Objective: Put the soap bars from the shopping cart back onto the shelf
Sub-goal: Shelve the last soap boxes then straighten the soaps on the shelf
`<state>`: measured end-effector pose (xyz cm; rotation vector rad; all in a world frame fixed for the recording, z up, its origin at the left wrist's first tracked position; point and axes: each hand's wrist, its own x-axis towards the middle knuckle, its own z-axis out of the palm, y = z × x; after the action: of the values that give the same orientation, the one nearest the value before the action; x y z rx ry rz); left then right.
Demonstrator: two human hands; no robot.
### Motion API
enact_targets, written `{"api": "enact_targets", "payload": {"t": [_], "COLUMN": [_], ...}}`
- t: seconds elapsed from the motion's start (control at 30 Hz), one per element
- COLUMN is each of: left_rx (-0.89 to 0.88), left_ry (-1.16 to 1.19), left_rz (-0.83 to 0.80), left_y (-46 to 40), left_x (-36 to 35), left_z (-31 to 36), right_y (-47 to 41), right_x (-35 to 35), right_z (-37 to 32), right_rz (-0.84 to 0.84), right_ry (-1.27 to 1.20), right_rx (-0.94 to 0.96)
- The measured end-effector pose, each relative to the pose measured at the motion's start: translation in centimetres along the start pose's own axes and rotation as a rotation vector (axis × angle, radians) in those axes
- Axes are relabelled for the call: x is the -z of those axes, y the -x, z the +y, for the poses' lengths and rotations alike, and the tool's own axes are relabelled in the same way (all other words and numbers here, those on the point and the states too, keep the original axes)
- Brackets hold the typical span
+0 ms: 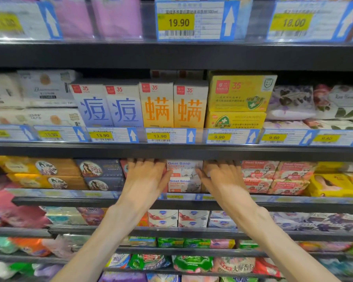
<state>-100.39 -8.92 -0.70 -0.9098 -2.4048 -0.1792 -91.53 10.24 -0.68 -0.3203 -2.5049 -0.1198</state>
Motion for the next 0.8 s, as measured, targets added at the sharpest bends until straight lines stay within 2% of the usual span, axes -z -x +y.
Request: {"api": "enact_targets", "payload": {"t": [0.47, 0.57, 0.8], "left_rx": [0.024, 0.028, -0.004], "left_ry": [0.012, 0.038, 0.046], "left_rz": [-0.115, -0.109, -0.070], "left_y": [-0.61, -0.61, -0.04], "left_x": [0.29, 0.24, -0.24], "left_z": [-0.22, -0.13, -0.25], "right_y": [-0.55, -0.68, -0.24], "right_x": [-0.14, 0.04, -0.11], "right_z": [-0.23, -0.31, -0.22], "right_rz": [-0.097, -0.164, -0.095], "right_ry": [-0.034, -0.048, -0.030], "right_rx": [-0.061, -0.100, -0.050]}}
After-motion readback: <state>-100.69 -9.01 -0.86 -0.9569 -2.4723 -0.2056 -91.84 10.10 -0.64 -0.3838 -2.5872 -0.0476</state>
